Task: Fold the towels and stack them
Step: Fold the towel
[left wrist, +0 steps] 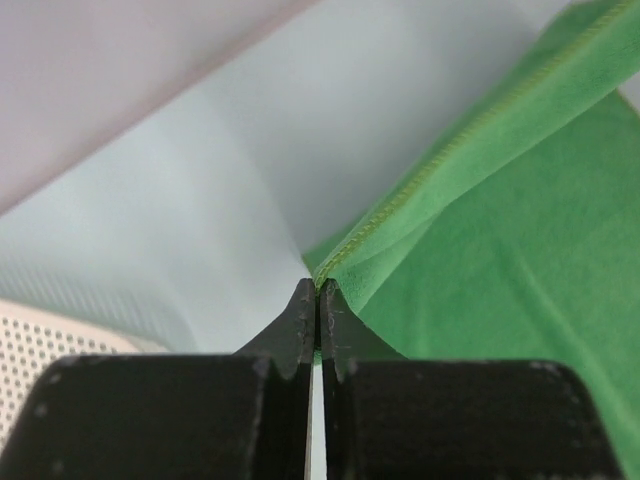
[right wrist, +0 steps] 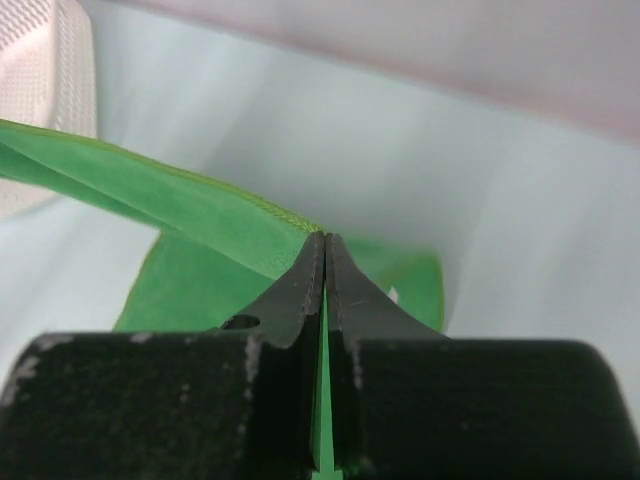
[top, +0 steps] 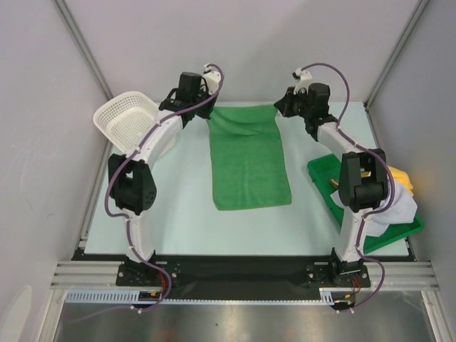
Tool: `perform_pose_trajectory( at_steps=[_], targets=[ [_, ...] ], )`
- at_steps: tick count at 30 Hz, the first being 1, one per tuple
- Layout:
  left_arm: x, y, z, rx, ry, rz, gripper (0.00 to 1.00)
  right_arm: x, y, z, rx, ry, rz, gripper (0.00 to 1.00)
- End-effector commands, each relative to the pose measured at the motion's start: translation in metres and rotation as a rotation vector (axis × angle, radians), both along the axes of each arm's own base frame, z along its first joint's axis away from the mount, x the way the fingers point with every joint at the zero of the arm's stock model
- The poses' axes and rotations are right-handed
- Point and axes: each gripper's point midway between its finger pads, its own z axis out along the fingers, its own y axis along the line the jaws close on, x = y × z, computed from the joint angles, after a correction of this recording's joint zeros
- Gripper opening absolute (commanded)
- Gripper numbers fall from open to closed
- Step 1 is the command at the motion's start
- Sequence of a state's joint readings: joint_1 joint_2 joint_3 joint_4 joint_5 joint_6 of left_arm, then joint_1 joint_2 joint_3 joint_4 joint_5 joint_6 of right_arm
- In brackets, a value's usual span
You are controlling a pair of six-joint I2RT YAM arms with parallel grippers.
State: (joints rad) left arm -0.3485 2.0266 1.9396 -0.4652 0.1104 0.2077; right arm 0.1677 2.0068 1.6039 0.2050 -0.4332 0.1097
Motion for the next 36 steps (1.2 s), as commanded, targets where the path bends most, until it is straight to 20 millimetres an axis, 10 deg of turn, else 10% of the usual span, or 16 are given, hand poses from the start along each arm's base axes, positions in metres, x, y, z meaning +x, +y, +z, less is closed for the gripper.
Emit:
perform_pose_trajectory(
  at_steps=[1,15,36],
  targets=[
    [-0.028,0.0,0.031,0.047,-0.076,-0.027,0.0,-0.022,-0.014,0.026,0.044,-0.009,-0.072,0.0],
    [-0.13,-0.02,-0.067,0.139,0.171,-0.09,0.0,-0.132,-0.03,-0.05,0.019,0.25,-0.114,0.0],
    [-0.223,-0.026,-0.109,0.176,0.312,-0.13,0.0,-0.219,-0.041,-0.085,-0.056,0.402,-0.123,0.0]
  ],
)
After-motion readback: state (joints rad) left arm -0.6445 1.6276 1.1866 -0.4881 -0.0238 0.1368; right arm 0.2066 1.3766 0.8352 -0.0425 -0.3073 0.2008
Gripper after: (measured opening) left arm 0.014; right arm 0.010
